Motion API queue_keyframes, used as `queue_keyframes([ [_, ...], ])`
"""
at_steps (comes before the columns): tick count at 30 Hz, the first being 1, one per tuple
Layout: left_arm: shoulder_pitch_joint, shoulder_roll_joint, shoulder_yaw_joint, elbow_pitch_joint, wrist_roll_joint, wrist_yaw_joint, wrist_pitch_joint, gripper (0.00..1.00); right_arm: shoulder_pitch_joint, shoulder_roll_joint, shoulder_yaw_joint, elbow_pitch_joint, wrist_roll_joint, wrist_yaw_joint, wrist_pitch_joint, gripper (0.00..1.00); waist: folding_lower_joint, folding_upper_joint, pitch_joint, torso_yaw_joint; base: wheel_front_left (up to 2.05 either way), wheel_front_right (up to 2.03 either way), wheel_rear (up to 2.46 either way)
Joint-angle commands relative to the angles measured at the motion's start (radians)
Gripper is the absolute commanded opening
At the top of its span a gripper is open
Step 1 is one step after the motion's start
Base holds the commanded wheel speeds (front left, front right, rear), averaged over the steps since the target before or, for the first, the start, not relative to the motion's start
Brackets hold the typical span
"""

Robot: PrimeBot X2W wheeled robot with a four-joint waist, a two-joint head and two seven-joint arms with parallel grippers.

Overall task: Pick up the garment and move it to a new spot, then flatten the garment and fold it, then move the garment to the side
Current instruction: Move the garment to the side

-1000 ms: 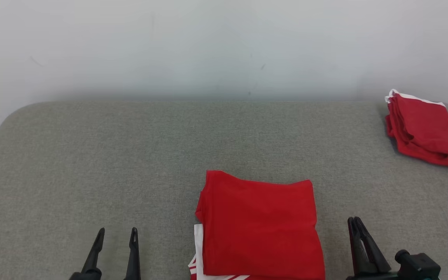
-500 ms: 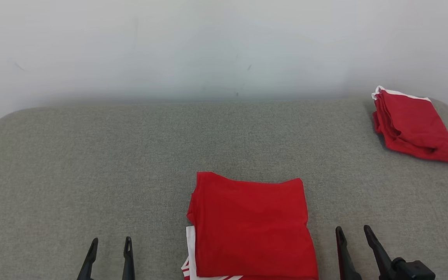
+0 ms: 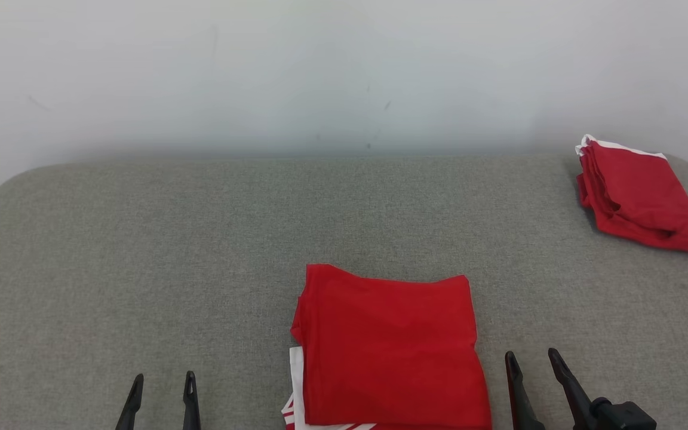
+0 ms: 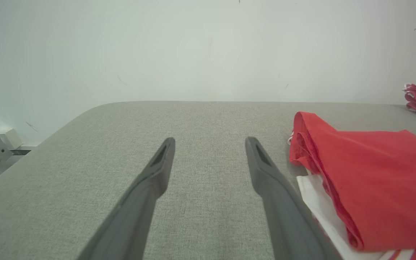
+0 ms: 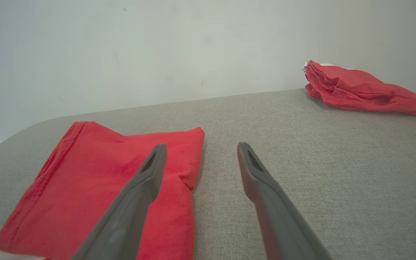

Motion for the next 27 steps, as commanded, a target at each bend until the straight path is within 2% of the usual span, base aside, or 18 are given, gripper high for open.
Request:
queue_keyframes([
  [1,0.006,-0.001,0.001,-0.004,0.009,0.005,-0.002,1.0,0.004,0.004,0.001,0.0,-0.004,-0.003,-0.001,1.0,0.0,0.0,-0.001,0.001,0.0,0.0,0.0],
  [27,0.006,-0.001,0.006,0.006,0.01,0.003,-0.002,1.0,0.002,0.009,-0.006,0.006,-0.009,-0.003,-0.001,1.0,0.0,0.0,0.004,0.002,0.0,0.0,0.0],
])
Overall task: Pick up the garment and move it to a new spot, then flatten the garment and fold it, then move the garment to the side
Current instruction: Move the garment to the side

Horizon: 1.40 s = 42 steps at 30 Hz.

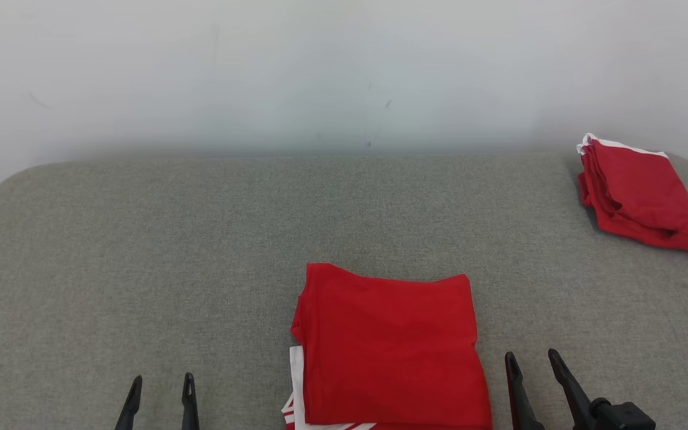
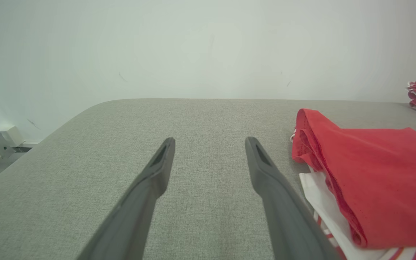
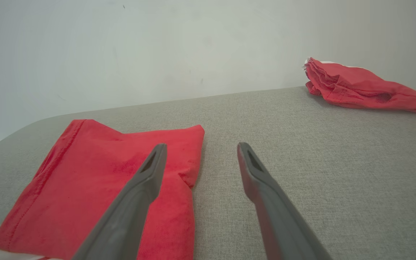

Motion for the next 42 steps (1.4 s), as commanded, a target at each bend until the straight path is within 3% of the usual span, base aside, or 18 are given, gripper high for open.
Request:
queue_keyframes([
  [1,0.004,-0.001,0.003,0.001,0.01,0.003,-0.002,1.0,0.003,0.003,-0.001,0.001,-0.002,-0.003,-0.001,1.0,0.0,0.0,0.0,0.0,0.0,0.0,0.0],
  [23,-0.021,-0.001,0.013,-0.001,0.001,-0.007,-0.002,1.0,-0.064,0.008,0.001,0.032,-0.007,-0.003,0.0,1.0,0.0,0.0,0.024,0.003,0.0,0.0,0.0],
  [29,-0.044,-0.001,-0.006,0.003,-0.003,-0.006,-0.002,1.0,-0.173,0.008,0.027,0.191,-0.017,-0.003,0.0,1.0,0.0,0.0,0.047,0.017,0.0,0.0,0.0],
  [35,-0.055,-0.001,-0.02,0.011,-0.011,-0.003,-0.002,1.0,-0.323,0.008,0.043,0.47,-0.02,-0.003,0.034,1.0,0.0,0.0,0.059,0.033,0.0,0.0,0.0],
  [41,-0.048,-0.001,-0.023,0.017,-0.011,-0.005,-0.002,1.0,-0.391,0.008,0.11,0.626,0.046,-0.003,0.055,1.0,0.0,0.0,0.056,0.04,0.0,0.0,0.0],
  [42,-0.047,-0.001,-0.023,0.019,-0.01,-0.007,-0.002,1.0,-0.395,0.008,0.124,0.651,0.057,-0.003,0.066,0.92,0.0,0.0,0.054,0.041,0.0,0.0,0.0],
])
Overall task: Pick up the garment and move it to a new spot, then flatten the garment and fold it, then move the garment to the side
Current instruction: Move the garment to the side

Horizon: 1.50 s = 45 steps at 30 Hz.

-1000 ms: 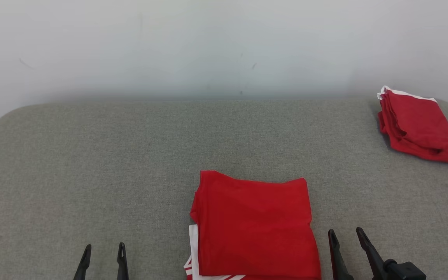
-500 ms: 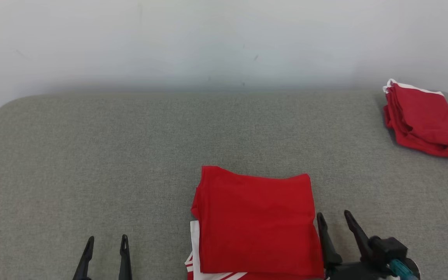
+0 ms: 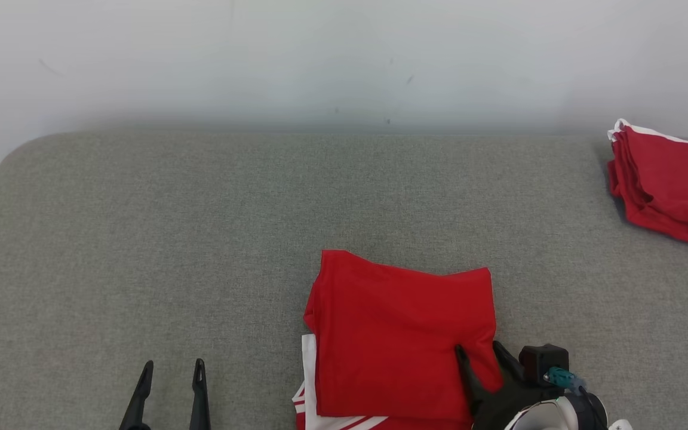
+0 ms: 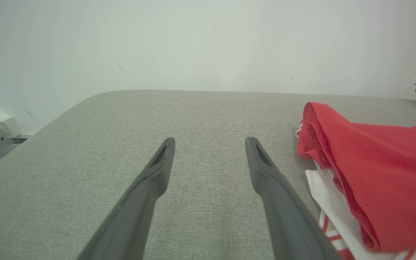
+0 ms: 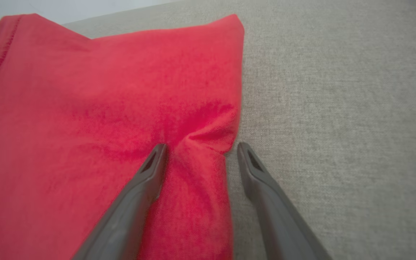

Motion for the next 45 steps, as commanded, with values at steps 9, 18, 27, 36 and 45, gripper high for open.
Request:
queue_keyframes([
  [9,-0.01,-0.001,-0.003,0.002,0.003,-0.005,-0.002,1.0,-0.091,-0.004,0.048,0.093,0.041,-0.003,-0.031,0.0,-0.0001,-0.0001,-0.001,-0.001,0.0,0.0,0.0],
  [18,-0.046,-0.001,-0.018,-0.003,-0.008,-0.013,-0.002,1.0,-0.281,-0.083,0.078,0.099,0.057,-0.003,-0.023,0.0,-0.0001,-0.0001,0.07,-0.016,0.0,0.0,0.0],
  [27,-0.13,-0.001,-0.057,-0.017,0.003,-0.029,-0.002,1.0,-0.509,-0.259,0.133,0.119,0.052,-0.003,0.027,0.0,-0.0001,-0.0001,0.184,-0.008,0.0,0.0,0.0],
  [36,-0.21,-0.001,-0.079,-0.039,0.048,-0.063,-0.002,1.0,-0.703,-0.418,0.145,0.13,0.076,-0.003,0.05,0.0,-0.0001,-0.0001,0.302,-0.026,0.0,0.0,0.0],
  [45,-0.262,0.004,-0.102,-0.136,0.078,-0.083,-0.002,1.0,-0.851,-0.56,0.191,0.125,0.057,-0.003,0.084,0.0,-0.0001,-0.0001,0.383,-0.061,0.0,0.0,0.0],
])
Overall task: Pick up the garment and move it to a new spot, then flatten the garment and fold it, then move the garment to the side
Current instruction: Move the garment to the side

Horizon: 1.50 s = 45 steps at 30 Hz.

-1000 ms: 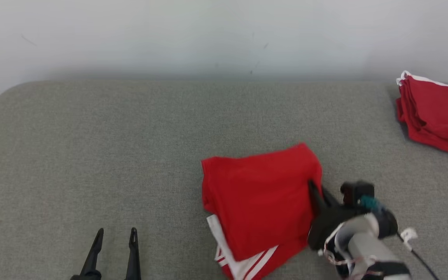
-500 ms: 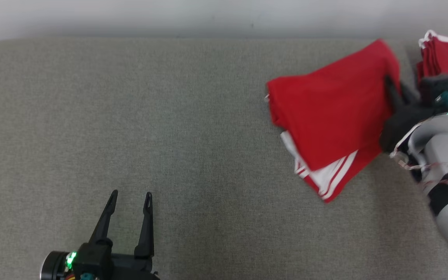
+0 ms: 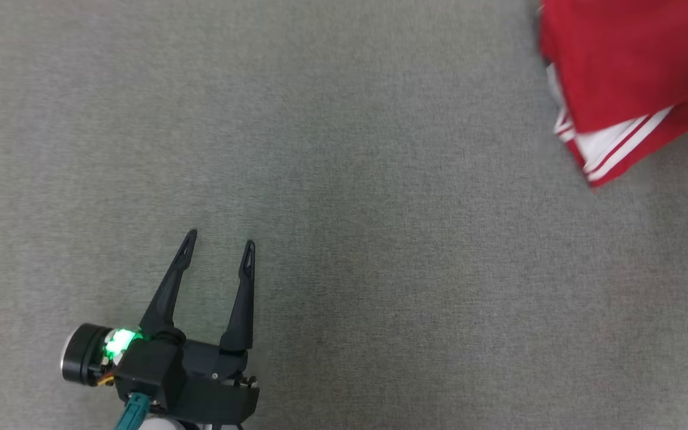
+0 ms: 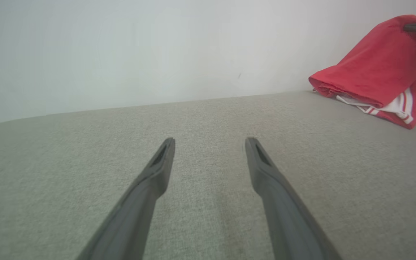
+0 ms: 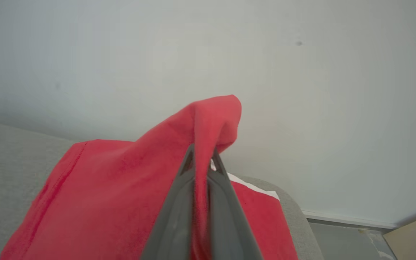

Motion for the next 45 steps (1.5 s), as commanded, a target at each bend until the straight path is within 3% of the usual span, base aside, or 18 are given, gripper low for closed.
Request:
queue_keyframes([
  [1,-0.018,0.005,-0.002,-0.022,0.01,-0.002,-0.002,1.0,-0.021,-0.019,0.011,-0.007,-0.008,-0.003,0.009,0.0,-0.0002,-0.0002,0.035,-0.027,0.0,0.0,0.0],
  [20,-0.05,0.051,-0.016,-0.193,0.026,-0.009,-0.002,1.0,-0.161,-0.257,0.186,-0.068,-0.009,-0.003,0.147,0.0,-0.0002,-0.0002,0.134,-0.08,0.0,0.0,0.0],
  [35,-0.058,0.063,-0.001,-0.207,0.012,0.001,-0.002,1.0,-0.177,-0.249,0.199,0.007,-0.025,-0.003,0.189,0.0,-0.0002,-0.0002,0.17,-0.094,0.0,0.0,0.0],
  [36,-0.059,0.063,0.0,-0.206,0.012,0.001,-0.002,1.0,-0.178,-0.249,0.198,0.01,-0.028,-0.003,0.19,0.27,-0.0002,-0.0002,0.171,-0.094,0.0,0.0,0.0],
  [37,-0.059,0.063,0.002,-0.206,0.012,0.002,-0.002,1.0,-0.181,-0.247,0.194,0.016,-0.034,-0.003,0.19,1.0,-0.0002,-0.0002,0.172,-0.095,0.0,0.0,0.0],
  [45,-0.049,0.058,0.016,-0.19,0.004,0.006,-0.002,1.0,-0.19,-0.237,0.172,0.027,-0.06,-0.003,0.136,1.0,-0.0002,-0.0002,0.148,-0.096,0.0,0.0,0.0],
])
